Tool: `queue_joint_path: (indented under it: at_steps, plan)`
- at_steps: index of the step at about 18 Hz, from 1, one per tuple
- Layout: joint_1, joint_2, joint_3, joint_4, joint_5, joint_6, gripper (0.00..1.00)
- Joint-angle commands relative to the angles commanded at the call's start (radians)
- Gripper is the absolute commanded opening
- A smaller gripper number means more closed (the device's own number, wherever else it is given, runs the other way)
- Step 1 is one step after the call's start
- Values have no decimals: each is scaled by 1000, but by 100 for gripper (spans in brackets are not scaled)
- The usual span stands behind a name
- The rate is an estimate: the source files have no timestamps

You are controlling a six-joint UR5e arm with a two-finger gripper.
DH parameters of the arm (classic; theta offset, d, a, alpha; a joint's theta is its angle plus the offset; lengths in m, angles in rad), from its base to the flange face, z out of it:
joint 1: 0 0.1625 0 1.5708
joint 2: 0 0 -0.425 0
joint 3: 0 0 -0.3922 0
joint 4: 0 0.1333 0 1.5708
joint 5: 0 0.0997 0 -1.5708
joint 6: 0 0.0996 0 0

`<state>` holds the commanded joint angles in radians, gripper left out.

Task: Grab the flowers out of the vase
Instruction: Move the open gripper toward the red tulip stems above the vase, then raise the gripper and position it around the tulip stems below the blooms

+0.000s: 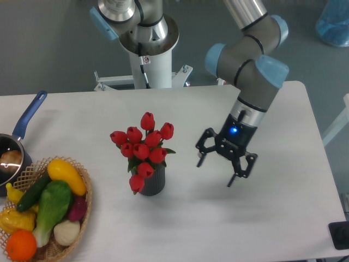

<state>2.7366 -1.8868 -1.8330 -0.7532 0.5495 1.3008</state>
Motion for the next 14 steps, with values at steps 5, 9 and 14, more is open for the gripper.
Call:
queue_joint_path:
  at_steps: [5,9,14]
  plan:
    - [-12,3,-22,-2,-106,5,100]
    - [-15,6,-63,-5,-118,11,100]
    - [37,11,-71,-6,-111,12,100]
